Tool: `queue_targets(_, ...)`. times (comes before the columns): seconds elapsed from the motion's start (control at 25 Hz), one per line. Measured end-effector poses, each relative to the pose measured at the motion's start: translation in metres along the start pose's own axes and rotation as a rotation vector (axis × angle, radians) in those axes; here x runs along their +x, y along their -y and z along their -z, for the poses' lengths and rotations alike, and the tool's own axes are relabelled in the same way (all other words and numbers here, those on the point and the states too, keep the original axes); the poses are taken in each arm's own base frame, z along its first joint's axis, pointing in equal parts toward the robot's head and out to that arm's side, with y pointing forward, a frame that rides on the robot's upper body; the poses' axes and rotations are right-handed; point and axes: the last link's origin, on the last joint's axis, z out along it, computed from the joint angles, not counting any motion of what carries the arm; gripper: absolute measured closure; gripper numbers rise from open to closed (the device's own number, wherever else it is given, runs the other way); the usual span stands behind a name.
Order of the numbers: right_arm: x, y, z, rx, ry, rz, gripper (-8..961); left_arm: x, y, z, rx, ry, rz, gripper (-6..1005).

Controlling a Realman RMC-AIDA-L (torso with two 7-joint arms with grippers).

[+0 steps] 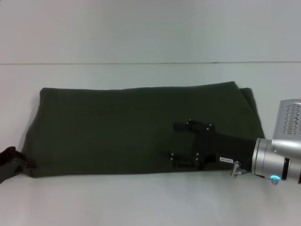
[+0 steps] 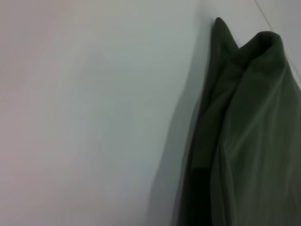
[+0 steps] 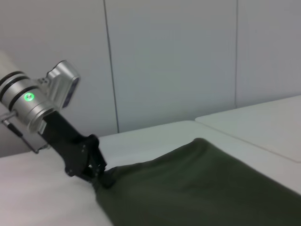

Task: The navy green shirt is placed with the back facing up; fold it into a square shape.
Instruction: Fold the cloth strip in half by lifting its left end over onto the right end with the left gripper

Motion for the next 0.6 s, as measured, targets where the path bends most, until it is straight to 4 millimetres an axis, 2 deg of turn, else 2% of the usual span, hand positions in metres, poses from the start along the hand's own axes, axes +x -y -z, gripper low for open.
queue_targets(0.44,0.008,0.004,0.008,0.058,0.002,-0.046,38,0.013,0.015,0.042,0.040,-0.045,-0.001,988)
queue_targets(0.6,0.010,0.005,0.009,0.072,-0.007,-0.051,38,0.016,0.012,0.047,0.036,-0.044,-0.010,989)
